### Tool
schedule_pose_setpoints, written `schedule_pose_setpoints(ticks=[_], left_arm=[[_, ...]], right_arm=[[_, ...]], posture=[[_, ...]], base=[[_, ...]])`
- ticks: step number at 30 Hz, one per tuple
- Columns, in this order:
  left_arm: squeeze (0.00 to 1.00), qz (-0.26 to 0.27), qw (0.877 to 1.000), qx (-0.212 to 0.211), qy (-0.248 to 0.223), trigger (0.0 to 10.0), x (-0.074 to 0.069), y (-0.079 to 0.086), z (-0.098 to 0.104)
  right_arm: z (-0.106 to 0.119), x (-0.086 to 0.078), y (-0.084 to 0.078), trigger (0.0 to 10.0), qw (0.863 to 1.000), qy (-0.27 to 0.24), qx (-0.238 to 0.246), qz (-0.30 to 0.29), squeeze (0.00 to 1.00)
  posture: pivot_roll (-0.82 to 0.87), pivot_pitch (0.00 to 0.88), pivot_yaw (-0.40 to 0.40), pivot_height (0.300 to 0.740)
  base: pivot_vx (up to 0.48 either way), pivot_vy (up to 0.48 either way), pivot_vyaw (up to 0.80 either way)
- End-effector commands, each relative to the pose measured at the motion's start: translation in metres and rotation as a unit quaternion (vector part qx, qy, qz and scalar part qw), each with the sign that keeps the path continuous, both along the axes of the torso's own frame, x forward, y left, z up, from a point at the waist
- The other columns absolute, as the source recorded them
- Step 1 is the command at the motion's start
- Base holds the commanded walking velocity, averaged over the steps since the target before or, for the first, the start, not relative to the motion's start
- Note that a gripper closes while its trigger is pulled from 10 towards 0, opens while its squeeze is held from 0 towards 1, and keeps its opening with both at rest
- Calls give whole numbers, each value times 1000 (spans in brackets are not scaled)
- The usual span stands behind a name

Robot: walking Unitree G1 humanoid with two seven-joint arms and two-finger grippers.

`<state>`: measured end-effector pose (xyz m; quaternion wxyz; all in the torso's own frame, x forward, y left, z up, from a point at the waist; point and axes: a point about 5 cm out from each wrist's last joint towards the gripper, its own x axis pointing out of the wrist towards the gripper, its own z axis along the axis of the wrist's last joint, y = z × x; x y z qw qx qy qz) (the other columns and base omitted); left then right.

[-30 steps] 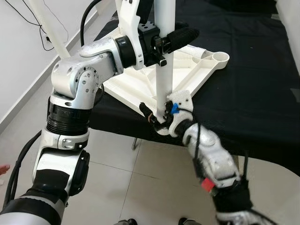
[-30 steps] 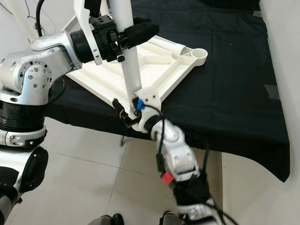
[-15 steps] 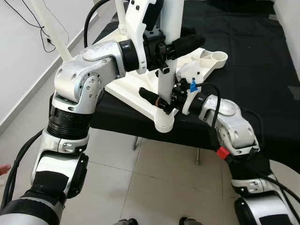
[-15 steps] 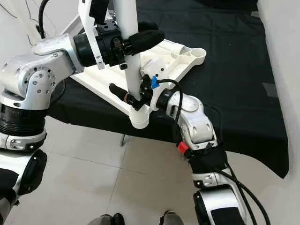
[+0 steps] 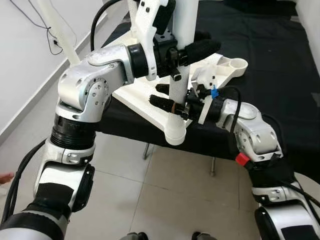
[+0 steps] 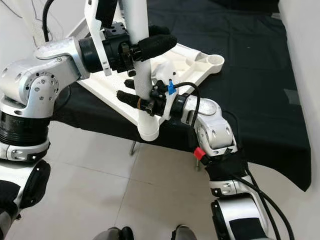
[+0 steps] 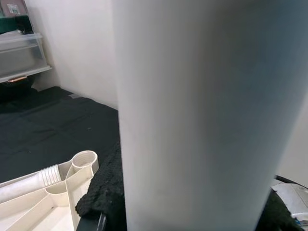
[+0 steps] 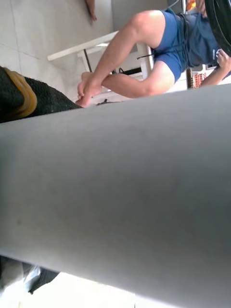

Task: Building children table

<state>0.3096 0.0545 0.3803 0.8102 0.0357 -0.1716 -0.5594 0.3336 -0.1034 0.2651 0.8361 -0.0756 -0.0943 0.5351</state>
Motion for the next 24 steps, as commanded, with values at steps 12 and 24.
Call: schedule_pose_setpoints(ticks=[12,24], left_arm=[[1000,-2,1000,-31,5,10000,4,3,0],[1000,69,995,-76,-6,10000,7,34,6]], right_arm=[[-2,-4,22,0,998,-7,4,59,0],[-29,-3,31,0,998,3,-57,4,0]], posture=[[-16,193,67,740],[-12,203,65,740]], base=[[0,0,0],[0,0,0]])
